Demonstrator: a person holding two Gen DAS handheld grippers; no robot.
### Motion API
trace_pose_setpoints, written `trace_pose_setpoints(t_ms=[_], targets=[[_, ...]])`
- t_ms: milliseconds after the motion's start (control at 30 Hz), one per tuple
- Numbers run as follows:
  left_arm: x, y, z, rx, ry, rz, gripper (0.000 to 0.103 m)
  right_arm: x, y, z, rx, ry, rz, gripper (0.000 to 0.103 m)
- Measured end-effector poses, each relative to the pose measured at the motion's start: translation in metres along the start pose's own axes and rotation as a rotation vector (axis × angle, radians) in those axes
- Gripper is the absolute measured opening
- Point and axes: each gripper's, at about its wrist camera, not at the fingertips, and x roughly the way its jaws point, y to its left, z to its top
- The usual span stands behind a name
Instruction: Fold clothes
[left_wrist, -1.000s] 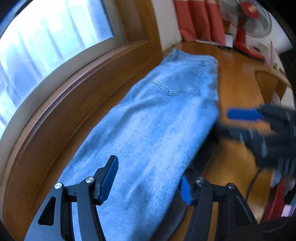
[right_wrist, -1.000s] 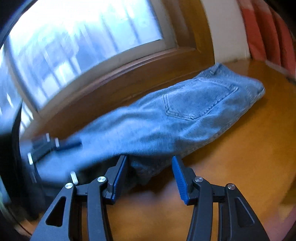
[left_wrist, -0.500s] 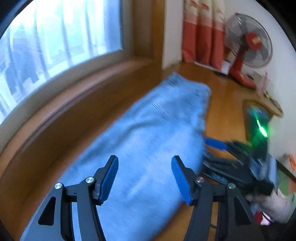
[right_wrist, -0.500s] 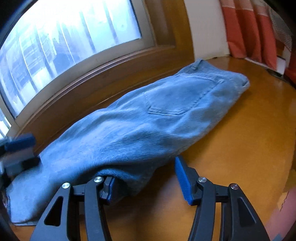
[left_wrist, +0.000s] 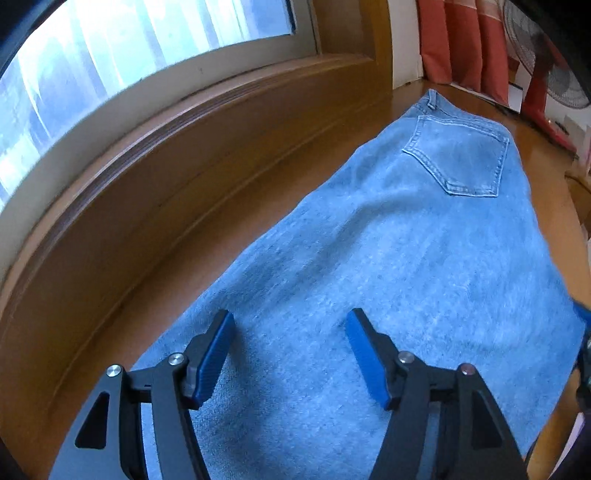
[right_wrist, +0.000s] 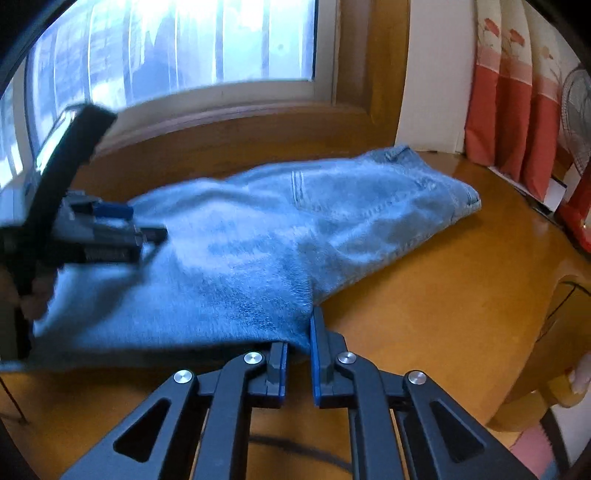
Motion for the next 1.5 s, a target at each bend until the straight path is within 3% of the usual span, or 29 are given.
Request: trace_pose_setpoints(t_ms=[233,367,467,533,633,733,833,1033,1067,1133,1200,1400,1500], targets=[[0.008,-0.008,-0.011,0.003,-0.049,0.012,0.074,-0.002,0.009,-0.007,-0.092,0.016,-0.031,0.009],[0.012,-0.012,-0.014,-0.023,-0.027,-0.032,0.074,-0.009,0.014,-0.011,-0.176,0.038,-0.047,0.009],[0.011,-0.025,-0.013,-0.037,-0.008,-0.037,0.073,-0.017,-0.001,-0.008,-0.109,0.101,0.049,0.018],[0.004,-0.037,-0.011,-0.04,-0.012,-0.038,0.071,-0.022,-0.017,-0.003,-0.037,0.139,0.132,0.032],[-0.014,-0.063,-0.005,-0.059,-0.027,-0.115,0.071,-0.04,-0.052,0.009,0.044,0.098,0.243,0.044],[-0.027,-0.094,-0.003,-0.08,-0.033,-0.178,0.071,-0.03,-0.088,0.037,0.016,0.036,0.254,0.044],[-0.026,-0.121,-0.002,-0.141,0.014,-0.213,0.071,-0.003,-0.12,0.07,-0.045,0.0,0.248,0.044],[-0.012,-0.153,-0.011,-0.213,0.114,-0.086,0.072,0.081,-0.15,0.12,-0.257,0.043,0.265,0.043],[-0.011,-0.158,-0.013,-0.213,0.107,-0.053,0.074,0.096,-0.156,0.122,-0.291,0.059,0.24,0.04],[-0.011,-0.165,-0.014,-0.23,0.106,-0.016,0.074,0.118,-0.169,0.124,-0.321,0.083,0.25,0.023],[-0.01,-0.17,-0.012,-0.258,0.111,0.002,0.074,0.122,-0.179,0.125,-0.321,0.077,0.26,0.019],[-0.006,-0.175,-0.011,-0.309,0.125,0.034,0.075,0.11,-0.169,0.149,-0.371,0.059,0.245,0.021],[-0.007,-0.173,-0.012,-0.339,0.122,0.053,0.077,0.108,-0.149,0.177,-0.42,0.02,0.325,0.026]])
